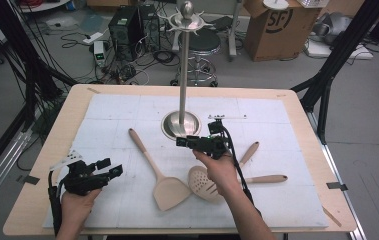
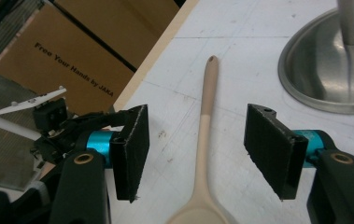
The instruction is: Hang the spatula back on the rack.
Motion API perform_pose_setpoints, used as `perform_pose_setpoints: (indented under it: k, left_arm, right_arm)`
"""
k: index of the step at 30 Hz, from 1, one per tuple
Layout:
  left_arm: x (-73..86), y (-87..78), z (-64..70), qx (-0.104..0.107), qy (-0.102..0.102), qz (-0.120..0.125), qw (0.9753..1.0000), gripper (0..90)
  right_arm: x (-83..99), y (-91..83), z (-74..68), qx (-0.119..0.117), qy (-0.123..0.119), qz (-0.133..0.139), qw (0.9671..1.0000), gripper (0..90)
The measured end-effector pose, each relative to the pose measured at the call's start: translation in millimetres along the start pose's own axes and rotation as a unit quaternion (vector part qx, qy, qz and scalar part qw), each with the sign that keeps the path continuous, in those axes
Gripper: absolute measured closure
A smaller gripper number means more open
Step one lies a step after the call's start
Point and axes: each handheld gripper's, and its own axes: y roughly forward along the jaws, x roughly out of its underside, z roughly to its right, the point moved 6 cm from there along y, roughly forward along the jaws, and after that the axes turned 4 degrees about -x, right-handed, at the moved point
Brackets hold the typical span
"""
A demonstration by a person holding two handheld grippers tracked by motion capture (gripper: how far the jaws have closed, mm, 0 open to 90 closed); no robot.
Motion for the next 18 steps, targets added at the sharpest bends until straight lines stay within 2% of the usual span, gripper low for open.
perform_pose_setpoints:
  k: [8,10,18]
  left_arm:
    - [0.2,0.5,0.6,0.002,0.001,-0.001,1.0,27.0]
    - [0.1,0.4,0.8,0.003,0.002,-0.001,1.0,27.1]
    - [-0.1,1.1,1.1,0.006,0.003,-0.002,1.0,27.1]
  right_arm:
    - [-7.2,29.7,-18.3,0.007,-0.04,-0.03,0.9987,41.7]
    - [-7.9,40.5,-18.2,0.008,-0.036,-0.037,0.9986,42.7]
    - [-3.2,61.7,-14.5,0.014,-0.031,-0.066,0.9973,44.1]
